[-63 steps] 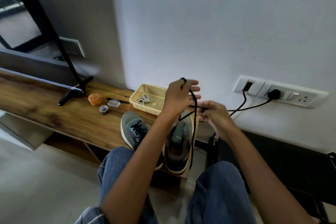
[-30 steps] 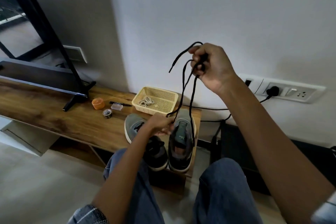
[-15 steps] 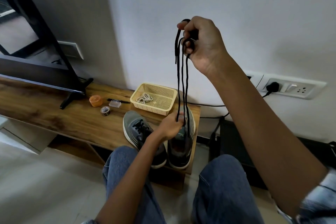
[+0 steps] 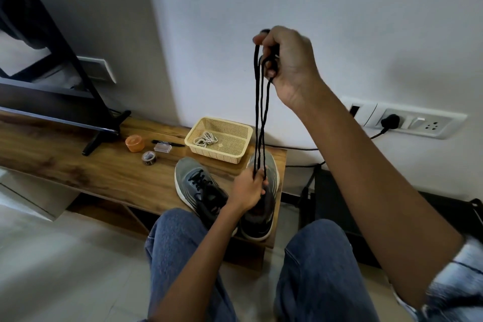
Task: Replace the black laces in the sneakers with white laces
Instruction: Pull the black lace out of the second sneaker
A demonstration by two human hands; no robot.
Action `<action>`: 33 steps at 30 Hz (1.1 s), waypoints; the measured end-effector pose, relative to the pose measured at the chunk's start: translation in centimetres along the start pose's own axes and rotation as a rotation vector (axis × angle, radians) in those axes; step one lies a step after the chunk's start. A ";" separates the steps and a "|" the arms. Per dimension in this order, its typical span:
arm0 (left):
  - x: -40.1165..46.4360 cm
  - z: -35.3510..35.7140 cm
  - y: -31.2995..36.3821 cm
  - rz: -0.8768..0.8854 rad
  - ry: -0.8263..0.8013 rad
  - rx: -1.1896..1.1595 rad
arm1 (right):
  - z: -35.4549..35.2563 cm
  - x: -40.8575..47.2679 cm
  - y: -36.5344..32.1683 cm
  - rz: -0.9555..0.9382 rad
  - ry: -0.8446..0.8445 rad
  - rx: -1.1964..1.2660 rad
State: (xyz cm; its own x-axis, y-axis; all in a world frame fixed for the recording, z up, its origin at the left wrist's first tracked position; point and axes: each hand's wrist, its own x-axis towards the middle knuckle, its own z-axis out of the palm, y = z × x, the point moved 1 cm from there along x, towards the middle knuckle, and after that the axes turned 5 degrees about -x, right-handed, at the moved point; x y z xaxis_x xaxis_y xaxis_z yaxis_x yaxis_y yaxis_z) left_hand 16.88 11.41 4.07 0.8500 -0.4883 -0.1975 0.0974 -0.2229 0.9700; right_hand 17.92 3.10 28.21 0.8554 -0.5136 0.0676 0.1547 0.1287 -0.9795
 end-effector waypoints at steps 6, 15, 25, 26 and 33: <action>1.0 0.9 -3.2 -0.217 0.044 0.080 | -2.3 -0.7 7.2 0.146 0.019 -0.120; 0.4 0.1 -5.3 -0.253 0.128 0.113 | -5.5 -2.3 17.1 0.661 0.006 0.249; -2.3 0.2 -3.0 0.029 0.041 0.051 | -4.7 -2.7 17.9 0.703 -0.282 0.658; -2.4 0.2 -2.7 0.005 0.019 0.051 | -4.6 -2.6 17.7 0.694 -0.293 0.666; -1.2 0.2 -1.8 0.094 0.015 -0.018 | -4.9 -1.9 17.2 0.656 -0.248 0.629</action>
State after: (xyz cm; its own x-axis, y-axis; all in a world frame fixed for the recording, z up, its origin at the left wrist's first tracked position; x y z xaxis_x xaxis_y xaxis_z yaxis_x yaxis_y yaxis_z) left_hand 15.59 12.24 2.51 0.8632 -0.4940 -0.1040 0.0263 -0.1617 0.9865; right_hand 16.51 2.09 10.34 0.9360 0.0094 -0.3518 -0.2181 0.8001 -0.5588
